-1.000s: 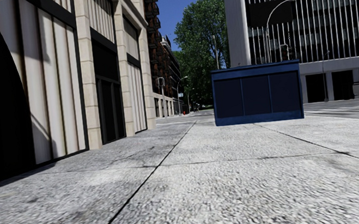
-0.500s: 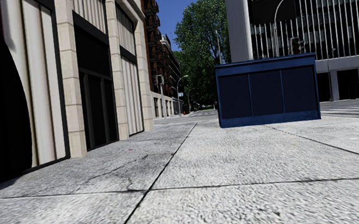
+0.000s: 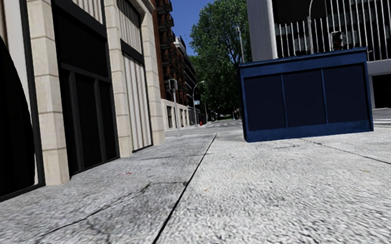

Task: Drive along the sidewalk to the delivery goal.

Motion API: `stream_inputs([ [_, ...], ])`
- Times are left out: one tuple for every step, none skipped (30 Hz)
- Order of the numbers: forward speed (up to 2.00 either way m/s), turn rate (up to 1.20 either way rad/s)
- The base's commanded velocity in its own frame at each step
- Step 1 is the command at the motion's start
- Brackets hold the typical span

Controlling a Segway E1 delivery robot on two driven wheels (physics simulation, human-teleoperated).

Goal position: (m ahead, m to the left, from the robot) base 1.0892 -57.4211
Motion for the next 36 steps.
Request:
stream_inputs([
  [2.0, 0.0],
  [2.0, 0.0],
  [2.0, 0.0],
  [2.0, 0.0],
  [2.0, 0.0],
  [2.0, 0.0],
  [2.0, 0.0],
  [2.0, 0.0],
  [2.0, 0.0],
  [2.0, 0.0],
  [2.0, 0.0],
  [2.0, 0.0],
  [2.0, 0.0],
  [2.0, 0.0],
  [2.0, 0.0],
  [2.0, 0.0],
  [2.0, 0.0],
  [2.0, 0.0],
  [2.0, 0.0],
  [2.0, 0.0],
  [2.0, 0.0],
  [2.0, 0.0],
  [2.0, 0.0],
  [2.0, 0.0],
  [2.0, 0.0],
  [2.0, 0.0],
  [2.0, 0.0],
  [2.0, 0.0],
  [2.0, 0.0],
  [2.0, 0.0],
  [2.0, 0.0],
  [2.0, 0.0],
  [2.0, 0.0],
  [2.0, 0.0],
  [2.0, 0.0],
  [2.0, 0.0],
])
